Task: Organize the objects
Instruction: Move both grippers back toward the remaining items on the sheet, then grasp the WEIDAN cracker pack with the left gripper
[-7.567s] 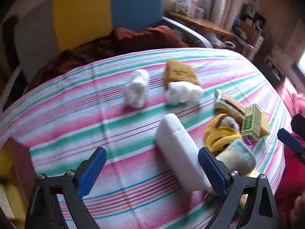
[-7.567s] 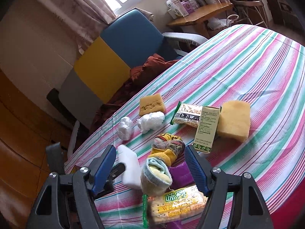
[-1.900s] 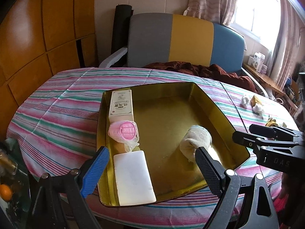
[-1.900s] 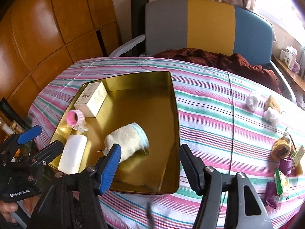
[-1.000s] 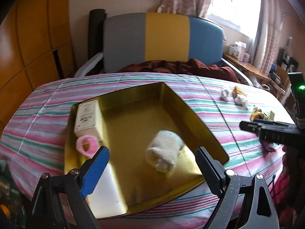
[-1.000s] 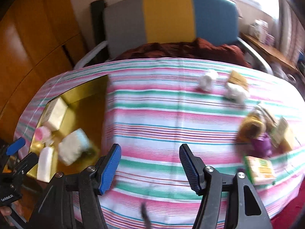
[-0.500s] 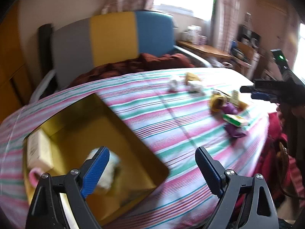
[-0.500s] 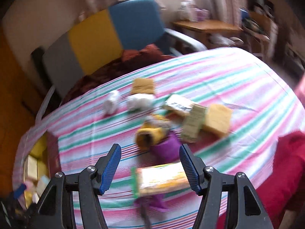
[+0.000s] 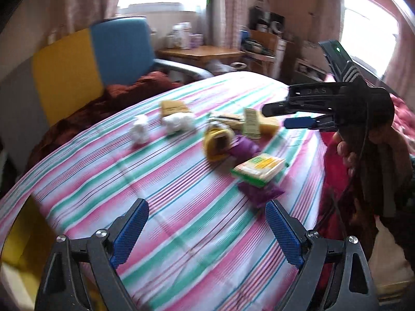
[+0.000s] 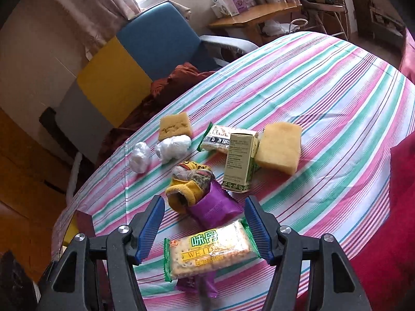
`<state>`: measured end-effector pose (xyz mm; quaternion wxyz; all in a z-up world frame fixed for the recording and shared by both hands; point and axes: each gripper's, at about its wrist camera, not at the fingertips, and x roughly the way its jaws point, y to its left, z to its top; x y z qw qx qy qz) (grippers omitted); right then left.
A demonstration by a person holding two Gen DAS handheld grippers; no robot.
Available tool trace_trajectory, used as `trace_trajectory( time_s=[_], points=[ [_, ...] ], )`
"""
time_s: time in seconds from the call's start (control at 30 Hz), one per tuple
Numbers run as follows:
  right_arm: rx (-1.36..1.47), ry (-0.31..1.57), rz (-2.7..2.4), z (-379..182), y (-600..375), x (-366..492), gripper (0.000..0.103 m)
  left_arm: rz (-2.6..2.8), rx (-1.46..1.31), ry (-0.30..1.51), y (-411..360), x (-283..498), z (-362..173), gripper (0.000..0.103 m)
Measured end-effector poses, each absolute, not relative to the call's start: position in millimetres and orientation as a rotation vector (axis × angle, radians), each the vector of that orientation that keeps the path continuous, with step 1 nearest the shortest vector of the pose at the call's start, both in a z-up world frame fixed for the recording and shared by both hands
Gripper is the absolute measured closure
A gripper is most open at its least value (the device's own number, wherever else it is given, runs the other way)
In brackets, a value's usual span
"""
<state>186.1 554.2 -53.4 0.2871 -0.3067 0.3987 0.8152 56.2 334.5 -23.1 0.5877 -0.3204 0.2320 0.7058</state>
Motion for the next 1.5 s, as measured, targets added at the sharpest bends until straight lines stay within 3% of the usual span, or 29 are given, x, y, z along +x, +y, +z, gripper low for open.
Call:
trace_trajectory(
  time_s=[0.6,0.63,0.73,0.77,0.97,1.13,1.4,1.5],
  points=[
    [-0.776,1.15,2.215,-55.8,559.6,195.9,0.038,1.231,-0.829,0.724,471.3,85.2,-71.6,0.012],
    [-0.777,1.147,2.206,-55.9,559.9,196.5,0.038,1.222,-0.834,0.728,474.8,86.0,-74.6,0.015],
    [-0.76,1.165,2.185,-57.6,563.0,198.8,0.038,1.194,-0.878,0.705,481.6,83.6,-79.1,0.041],
    [-0.751,1.169,2.186,-57.5,563.2,199.8,0.038,1.195,-0.885,0.701,481.6,83.4,-80.0,0.042],
    [-0.755,1.166,2.176,-58.0,564.3,199.1,0.038,1.192,-0.905,0.706,474.0,84.6,-85.2,0.042],
    [-0.744,1.172,2.162,-58.3,565.3,200.7,0.038,1.241,-0.909,0.667,454.7,84.0,-83.3,0.049],
    [-0.788,1.157,2.167,-60.1,564.6,195.6,0.038,1.531,-0.966,0.389,367.8,55.1,-59.4,0.052],
    [-0.848,1.134,2.182,-61.5,562.0,188.8,0.038,1.656,-0.982,0.388,336.7,46.5,-59.4,0.052]
  ],
)
